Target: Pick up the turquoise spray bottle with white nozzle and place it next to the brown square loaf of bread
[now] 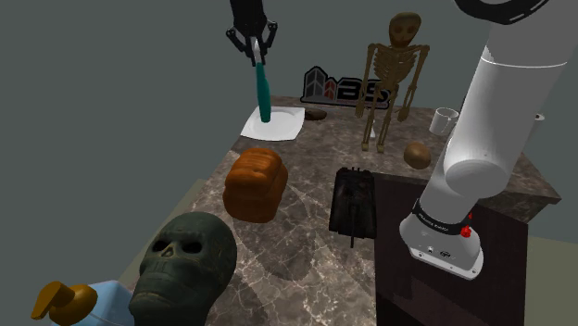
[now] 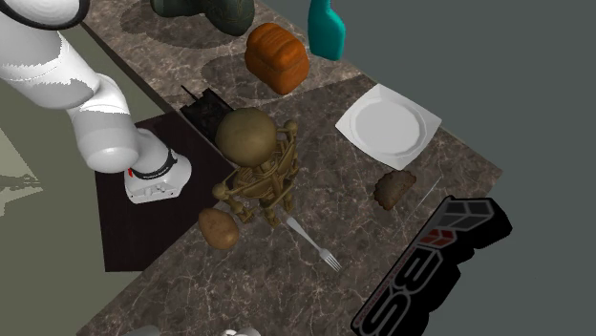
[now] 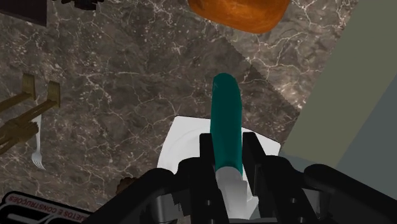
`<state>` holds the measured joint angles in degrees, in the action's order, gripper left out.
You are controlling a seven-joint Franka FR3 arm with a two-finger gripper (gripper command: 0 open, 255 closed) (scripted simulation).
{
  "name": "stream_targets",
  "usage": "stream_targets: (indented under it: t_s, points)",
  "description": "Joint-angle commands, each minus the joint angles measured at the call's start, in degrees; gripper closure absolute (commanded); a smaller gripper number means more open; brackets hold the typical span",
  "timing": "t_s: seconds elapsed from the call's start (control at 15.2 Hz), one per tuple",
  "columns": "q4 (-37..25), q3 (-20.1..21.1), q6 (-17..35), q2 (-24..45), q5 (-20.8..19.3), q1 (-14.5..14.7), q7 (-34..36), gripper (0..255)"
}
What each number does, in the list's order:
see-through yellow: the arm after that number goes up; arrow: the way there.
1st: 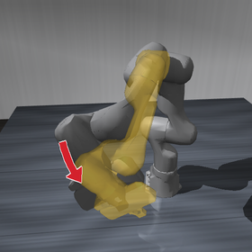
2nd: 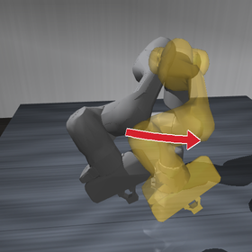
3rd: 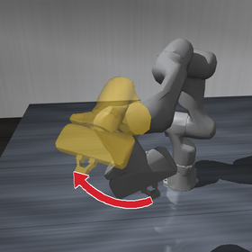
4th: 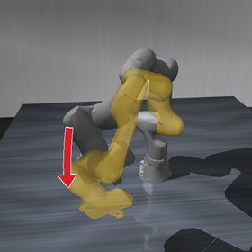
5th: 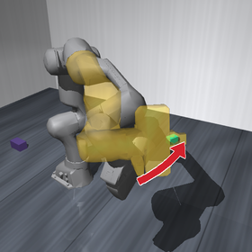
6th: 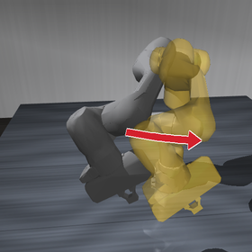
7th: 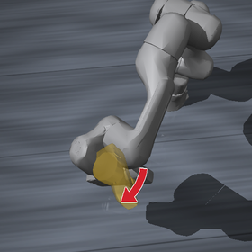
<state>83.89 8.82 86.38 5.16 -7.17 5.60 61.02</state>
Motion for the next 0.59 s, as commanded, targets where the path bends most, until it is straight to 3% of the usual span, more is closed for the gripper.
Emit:
stream_targets:
  t_s: [0.0, 0.53]
  points:
    - [2.3, -0.1, 1.9, -0.5, 0.1, -0.1, 0.0, 255]
    - [10.0, -0.2, 8.4, -1.7, 0.2, -0.3, 0.5, 255]
